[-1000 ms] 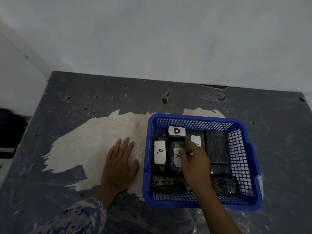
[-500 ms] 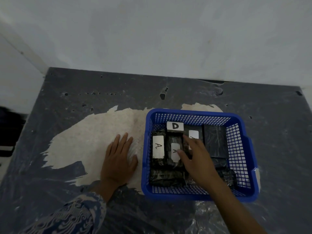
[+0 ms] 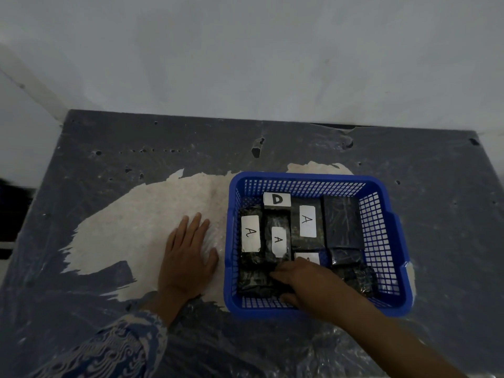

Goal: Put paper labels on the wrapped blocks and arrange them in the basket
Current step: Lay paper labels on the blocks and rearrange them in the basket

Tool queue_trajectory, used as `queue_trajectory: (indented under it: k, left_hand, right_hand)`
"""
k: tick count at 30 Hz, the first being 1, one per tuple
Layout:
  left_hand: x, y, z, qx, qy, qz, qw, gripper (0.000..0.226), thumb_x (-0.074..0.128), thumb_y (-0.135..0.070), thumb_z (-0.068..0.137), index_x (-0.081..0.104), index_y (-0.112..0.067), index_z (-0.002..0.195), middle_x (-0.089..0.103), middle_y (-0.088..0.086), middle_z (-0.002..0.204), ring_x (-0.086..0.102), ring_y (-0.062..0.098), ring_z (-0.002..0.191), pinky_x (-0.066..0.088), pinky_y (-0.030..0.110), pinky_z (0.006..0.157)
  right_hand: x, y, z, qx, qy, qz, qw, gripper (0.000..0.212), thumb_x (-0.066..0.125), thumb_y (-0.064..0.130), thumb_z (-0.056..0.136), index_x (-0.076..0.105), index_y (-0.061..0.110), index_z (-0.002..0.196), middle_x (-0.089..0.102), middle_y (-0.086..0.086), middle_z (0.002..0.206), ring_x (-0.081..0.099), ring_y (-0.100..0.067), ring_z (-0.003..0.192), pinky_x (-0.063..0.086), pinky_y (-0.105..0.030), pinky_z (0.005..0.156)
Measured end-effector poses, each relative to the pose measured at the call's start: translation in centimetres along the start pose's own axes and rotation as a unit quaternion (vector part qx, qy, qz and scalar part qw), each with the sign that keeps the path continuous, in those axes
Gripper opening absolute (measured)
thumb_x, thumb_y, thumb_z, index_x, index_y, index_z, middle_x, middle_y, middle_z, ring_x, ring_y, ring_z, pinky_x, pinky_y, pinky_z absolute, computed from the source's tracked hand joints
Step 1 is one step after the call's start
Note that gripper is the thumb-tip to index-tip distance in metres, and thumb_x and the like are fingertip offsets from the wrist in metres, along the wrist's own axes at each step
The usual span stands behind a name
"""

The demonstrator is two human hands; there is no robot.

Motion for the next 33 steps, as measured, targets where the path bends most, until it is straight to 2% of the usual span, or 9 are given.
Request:
queue_trajectory:
  k: [7,12,16,20,23,25,29,31,33]
  left_hand:
    - [-0.1,-0.2,0.0,0.001,-0.006,0.006,1.000,0.069,0.034,-0.055,0.098,0.034,-0.018,0.157,0.028,0.007,0.167,0.017,0.026,0.157,0.016,0.045,0.126]
    - [0.0,0.0,0.0,0.002,-0.008,0.007,1.000,0.069,0.035,-0.055,0.099,0.033,-0.019,0.157,0.027,0.006,0.167,0.016,0.025,0.157,0.017,0.046,0.126]
    - [0.2,0.1,0.0,0.002,-0.006,0.009,1.000,0.069,0.034,-0.056,0.099,0.032,-0.019,0.157,0.027,0.006,0.167,0.016,0.026,0.157,0.019,0.048,0.125]
    - [0.3,0.3,0.0,-0.002,-0.002,0.010,1.000,0.070,0.034,-0.058,0.099,0.031,-0.020,0.157,0.026,0.006,0.167,0.015,0.025,0.157,0.018,0.047,0.125]
    - [0.5,0.4,0.1,-0.001,0.003,0.014,1.000,0.070,0.034,-0.059,0.099,0.029,-0.022,0.158,0.024,0.005,0.168,0.014,0.024,0.157,0.017,0.047,0.126]
    - [0.5,0.4,0.0,-0.001,0.003,0.015,1.000,0.070,0.033,-0.059,0.099,0.029,-0.022,0.158,0.024,0.004,0.168,0.013,0.024,0.157,0.016,0.046,0.126]
    - [0.5,0.4,0.0,-0.002,0.000,0.013,1.000,0.070,0.031,-0.059,0.099,0.030,-0.021,0.157,0.025,0.005,0.168,0.014,0.024,0.157,0.015,0.046,0.125]
    - [0.5,0.3,0.1,-0.007,-0.001,0.010,1.000,0.070,0.032,-0.059,0.098,0.033,-0.020,0.157,0.026,0.005,0.167,0.015,0.024,0.157,0.016,0.047,0.125]
    - [0.5,0.3,0.1,-0.006,-0.002,0.009,1.000,0.070,0.032,-0.059,0.098,0.034,-0.020,0.156,0.027,0.005,0.167,0.015,0.024,0.157,0.016,0.047,0.125]
  right_hand:
    - [-0.4,1.0,1.1,0.011,0.008,-0.129,0.992,0.038,0.057,0.019,0.094,0.057,0.014,0.132,0.060,-0.008,0.127,0.053,-0.028,0.113,0.048,-0.040,0.086]
    - [-1.2,1.3,1.0,-0.016,-0.012,-0.139,0.990,0.036,0.055,0.031,0.092,0.063,0.017,0.124,0.064,-0.008,0.116,0.056,-0.029,0.106,0.048,-0.038,0.081]
    - [-2.4,1.0,-0.4,-0.039,-0.083,-0.037,0.995,0.041,0.045,0.041,0.087,0.064,0.024,0.118,0.066,0.003,0.106,0.052,-0.016,0.098,0.046,-0.032,0.079]
    - [-3.4,0.2,-2.3,0.008,-0.123,0.189,0.974,0.035,0.041,0.047,0.086,0.057,0.038,0.116,0.060,0.018,0.100,0.052,-0.002,0.084,0.046,-0.021,0.068]
    - [-4.1,-0.9,-3.4,0.047,-0.152,0.409,0.899,0.031,0.045,0.042,0.090,0.060,0.048,0.117,0.067,0.015,0.099,0.064,-0.011,0.084,0.054,-0.027,0.068]
    - [-4.0,-1.6,-3.7,0.084,-0.161,0.549,0.816,0.034,0.045,0.034,0.093,0.064,0.051,0.115,0.070,0.015,0.105,0.067,-0.014,0.090,0.058,-0.029,0.068]
    - [-2.0,-2.4,-2.9,0.175,-0.162,0.741,0.628,0.037,0.037,0.015,0.102,0.071,0.024,0.113,0.072,-0.013,0.114,0.065,-0.035,0.095,0.047,-0.044,0.067]
    - [-1.4,-2.2,-2.5,0.180,-0.169,0.784,0.569,0.036,0.035,0.017,0.102,0.070,0.016,0.112,0.072,-0.020,0.111,0.063,-0.033,0.085,0.041,-0.039,0.060]
    - [-1.2,-1.9,-2.2,0.182,-0.171,0.803,0.541,0.035,0.036,0.021,0.103,0.067,0.012,0.117,0.073,-0.018,0.105,0.064,-0.027,0.076,0.039,-0.034,0.053]
Point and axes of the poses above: each hand's wrist, its own z-axis towards the middle knuckle, its own x-axis out of the palm, y = z × x, the point moved 7 cm from there along z, towards the middle knuckle
